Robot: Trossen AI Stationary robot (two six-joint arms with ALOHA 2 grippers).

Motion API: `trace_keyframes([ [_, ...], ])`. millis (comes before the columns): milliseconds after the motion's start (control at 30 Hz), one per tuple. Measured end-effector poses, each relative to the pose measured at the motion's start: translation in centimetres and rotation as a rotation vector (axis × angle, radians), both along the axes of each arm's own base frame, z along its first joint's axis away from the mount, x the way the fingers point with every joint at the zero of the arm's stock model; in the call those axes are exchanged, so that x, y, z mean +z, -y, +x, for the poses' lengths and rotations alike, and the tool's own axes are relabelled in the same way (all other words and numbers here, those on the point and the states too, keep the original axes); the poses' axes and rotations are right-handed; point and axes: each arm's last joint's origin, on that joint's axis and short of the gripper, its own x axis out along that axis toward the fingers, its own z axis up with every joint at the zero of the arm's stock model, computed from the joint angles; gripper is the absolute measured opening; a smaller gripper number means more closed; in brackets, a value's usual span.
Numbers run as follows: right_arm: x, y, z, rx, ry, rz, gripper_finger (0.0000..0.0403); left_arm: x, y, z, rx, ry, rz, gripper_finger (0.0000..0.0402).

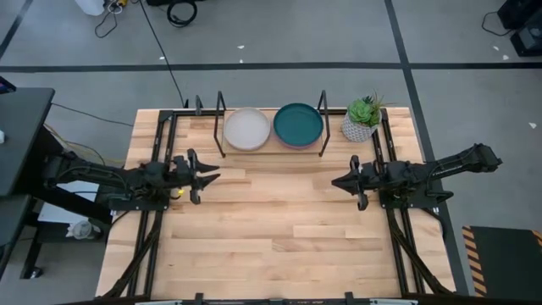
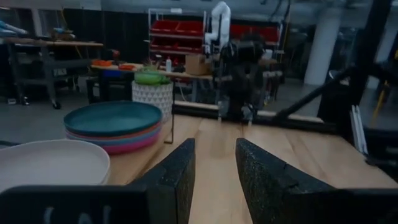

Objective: Place and stack plates onto a shelf
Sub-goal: Return to Home Position

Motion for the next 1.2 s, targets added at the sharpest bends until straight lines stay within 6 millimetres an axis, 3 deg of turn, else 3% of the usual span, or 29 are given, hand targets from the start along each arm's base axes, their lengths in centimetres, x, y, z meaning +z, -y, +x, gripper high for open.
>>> trace_keyframes([
  [167, 0.38, -0.01, -0.01, 0.002, 0.038, 0.007, 0.0031, 0.46, -0.19, -0.10, 0.064, 0.048, -0.005, 0.0123],
  [533, 0.39, -0.01, 0.00, 0.003, 0.040, 0.007, 0.0032, 0.50, -0.21, -0.11, 0.095, -0.008, 0.236, 0.0123],
  [1200, 0.38, -0.01, 0.00, 0.004, 0.039, 0.007, 0.0033, 0.48, -0.21, -0.11, 0.095, -0.009, 0.239, 0.0123],
])
